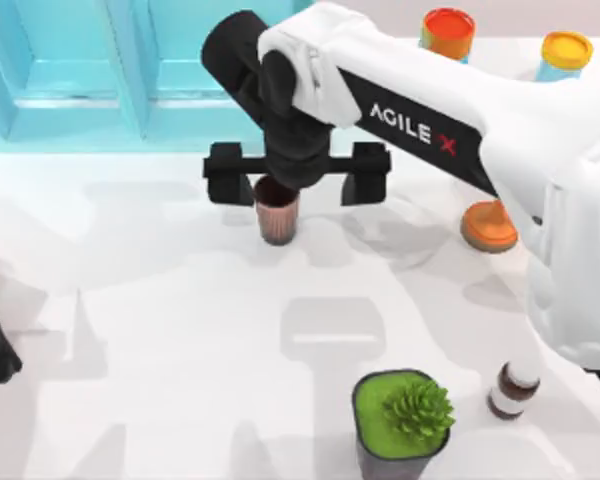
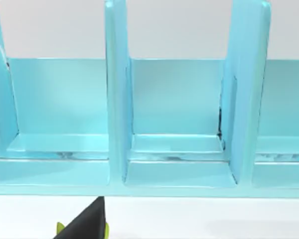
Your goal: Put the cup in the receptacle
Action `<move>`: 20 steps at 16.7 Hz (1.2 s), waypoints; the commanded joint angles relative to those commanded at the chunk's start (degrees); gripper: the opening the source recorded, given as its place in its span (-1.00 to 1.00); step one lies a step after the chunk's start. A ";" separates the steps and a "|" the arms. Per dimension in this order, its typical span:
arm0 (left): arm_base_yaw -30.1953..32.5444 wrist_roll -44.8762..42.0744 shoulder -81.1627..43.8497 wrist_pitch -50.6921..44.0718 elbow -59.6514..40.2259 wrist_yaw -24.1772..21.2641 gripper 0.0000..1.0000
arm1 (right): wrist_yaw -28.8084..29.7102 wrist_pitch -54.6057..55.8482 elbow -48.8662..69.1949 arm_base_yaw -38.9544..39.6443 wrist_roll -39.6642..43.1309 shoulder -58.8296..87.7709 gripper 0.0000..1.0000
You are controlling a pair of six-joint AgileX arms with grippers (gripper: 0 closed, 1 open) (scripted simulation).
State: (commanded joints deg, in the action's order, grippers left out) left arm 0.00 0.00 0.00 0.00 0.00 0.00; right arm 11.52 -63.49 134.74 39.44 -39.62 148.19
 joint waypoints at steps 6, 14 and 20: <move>0.00 0.00 0.00 0.00 0.00 0.00 1.00 | -0.01 0.23 -0.20 -0.03 0.02 0.01 0.70; 0.00 0.00 0.00 0.00 0.00 0.00 1.00 | -0.01 0.23 -0.20 -0.03 0.02 0.01 -0.51; 0.00 0.00 0.00 0.00 0.00 0.00 1.00 | -0.01 0.23 -0.20 -0.03 0.02 0.01 -1.00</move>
State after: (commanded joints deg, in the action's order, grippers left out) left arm 0.00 0.00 0.00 0.00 0.00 0.00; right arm 11.51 -63.26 134.54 39.42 -39.60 148.20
